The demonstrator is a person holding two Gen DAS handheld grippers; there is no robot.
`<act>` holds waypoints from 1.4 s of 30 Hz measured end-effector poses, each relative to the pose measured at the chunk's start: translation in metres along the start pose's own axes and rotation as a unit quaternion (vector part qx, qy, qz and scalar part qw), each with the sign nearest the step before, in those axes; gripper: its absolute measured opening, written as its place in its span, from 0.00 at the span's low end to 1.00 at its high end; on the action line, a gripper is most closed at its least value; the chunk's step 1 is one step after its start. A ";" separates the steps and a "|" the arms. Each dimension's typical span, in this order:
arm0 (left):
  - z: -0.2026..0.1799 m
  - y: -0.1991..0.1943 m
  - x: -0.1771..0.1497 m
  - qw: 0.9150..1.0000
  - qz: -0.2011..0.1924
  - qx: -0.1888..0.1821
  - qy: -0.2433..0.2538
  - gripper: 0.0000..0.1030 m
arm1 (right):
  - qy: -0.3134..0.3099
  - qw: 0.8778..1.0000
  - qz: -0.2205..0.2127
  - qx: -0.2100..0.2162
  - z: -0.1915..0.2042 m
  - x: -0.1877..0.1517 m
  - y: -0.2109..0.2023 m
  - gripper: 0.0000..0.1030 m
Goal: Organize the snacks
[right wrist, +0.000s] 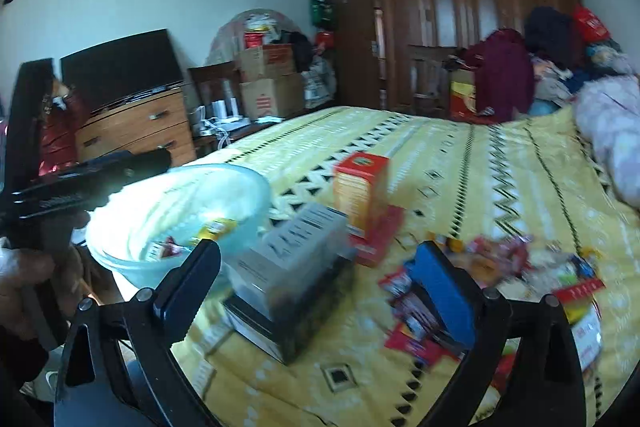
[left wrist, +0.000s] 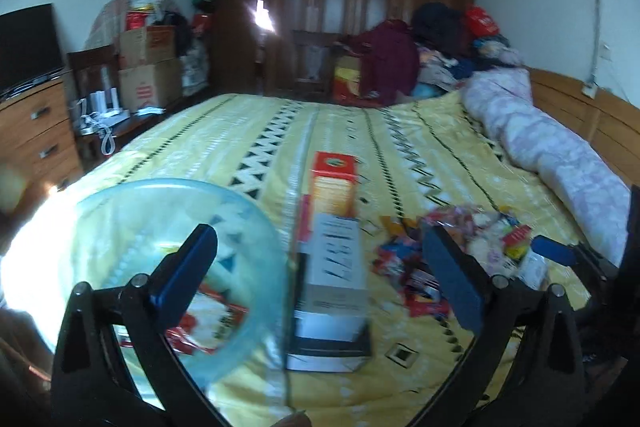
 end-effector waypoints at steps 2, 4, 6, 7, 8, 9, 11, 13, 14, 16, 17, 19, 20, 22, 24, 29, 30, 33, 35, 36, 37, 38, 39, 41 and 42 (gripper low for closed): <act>-0.049 0.018 -0.016 0.998 0.026 -0.029 0.047 1.00 | 0.041 0.998 0.033 -0.030 -0.041 -0.033 0.002 0.97; -0.086 0.046 -0.039 0.991 0.075 -0.078 0.076 1.00 | 0.075 0.993 0.072 -0.048 -0.077 -0.069 0.007 0.97; -0.112 0.087 -0.065 0.982 0.135 -0.104 0.083 1.00 | 0.091 0.989 0.106 -0.055 -0.099 -0.094 0.014 0.97; -0.120 0.106 -0.076 0.977 0.163 -0.106 0.083 1.00 | 0.097 0.986 0.121 -0.056 -0.109 -0.106 0.018 0.97; -0.124 0.123 -0.087 0.974 0.187 -0.105 0.080 1.00 | 0.101 0.984 0.133 -0.057 -0.118 -0.117 0.023 0.97; -0.127 0.142 -0.096 0.970 0.208 -0.098 0.076 1.00 | 0.103 0.982 0.147 -0.056 -0.127 -0.124 0.029 0.97; -0.127 0.175 -0.108 0.967 0.233 -0.079 0.060 1.00 | 0.114 0.977 0.171 -0.058 -0.144 -0.137 0.045 0.97; -0.129 0.195 -0.114 0.967 0.243 -0.058 0.048 1.00 | 0.124 0.975 0.178 -0.056 -0.162 -0.144 0.054 0.97; -0.128 0.202 -0.116 0.968 0.243 -0.048 0.044 1.00 | 0.126 0.974 0.180 -0.057 -0.169 -0.149 0.059 0.97; -0.121 0.219 -0.116 0.967 0.250 -0.027 0.028 1.00 | 0.130 0.972 0.184 -0.060 -0.182 -0.152 0.068 0.97; -0.117 0.227 -0.117 0.968 0.251 -0.020 0.020 1.00 | 0.132 0.972 0.183 -0.061 -0.186 -0.153 0.072 0.97; -0.111 0.239 -0.118 0.967 0.253 -0.002 0.014 1.00 | 0.129 0.974 0.176 -0.063 -0.192 -0.153 0.078 0.97; -0.110 0.244 -0.119 0.968 0.252 0.005 0.015 1.00 | 0.126 0.974 0.174 -0.066 -0.193 -0.153 0.081 0.97; -0.109 0.251 -0.121 0.970 0.242 0.008 0.016 1.00 | 0.124 0.975 0.171 -0.068 -0.196 -0.154 0.086 0.99; -0.109 0.254 -0.124 0.974 0.226 0.012 0.011 1.00 | 0.118 0.976 0.170 -0.072 -0.195 -0.157 0.091 1.00; -0.114 0.257 -0.129 0.977 0.208 0.027 0.019 1.00 | 0.105 0.977 0.164 -0.083 -0.192 -0.160 0.096 1.00; -0.113 0.256 -0.129 0.978 0.208 0.024 0.017 1.00 | 0.102 0.977 0.164 -0.084 -0.192 -0.160 0.096 1.00; -0.112 0.255 -0.128 0.978 0.205 0.021 0.016 1.00 | 0.098 0.979 0.157 -0.089 -0.190 -0.161 0.096 1.00; -0.112 0.256 -0.130 0.979 0.201 0.020 0.016 1.00 | 0.097 0.979 0.152 -0.093 -0.187 -0.161 0.098 1.00; -0.112 0.256 -0.130 0.980 0.199 0.019 0.015 1.00 | 0.095 0.980 0.151 -0.094 -0.186 -0.161 0.099 1.00; -0.112 0.255 -0.131 0.980 0.198 0.019 0.015 1.00 | 0.095 0.980 0.149 -0.093 -0.187 -0.162 0.098 1.00; -0.111 0.254 -0.131 0.980 0.197 0.019 0.014 1.00 | 0.096 0.980 0.148 -0.092 -0.189 -0.162 0.097 1.00; -0.111 0.254 -0.131 0.980 0.196 0.018 0.013 1.00 | 0.096 0.980 0.147 -0.091 -0.189 -0.162 0.097 1.00; -0.111 0.254 -0.132 0.980 0.195 0.018 0.013 1.00 | 0.096 0.980 0.147 -0.091 -0.189 -0.162 0.097 1.00; -0.111 0.254 -0.132 0.980 0.195 0.018 0.013 1.00 | 0.096 0.980 0.147 -0.091 -0.189 -0.162 0.097 1.00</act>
Point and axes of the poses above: each gripper's, at about its wrist camera, not at the fingertips, and y roughly the way its jaws point, z to its left, x to its top, the point moved 1 cm from there along y, roughly the way its jaws point, and after that the axes turned 10 degrees about z, right-handed, at the moved point
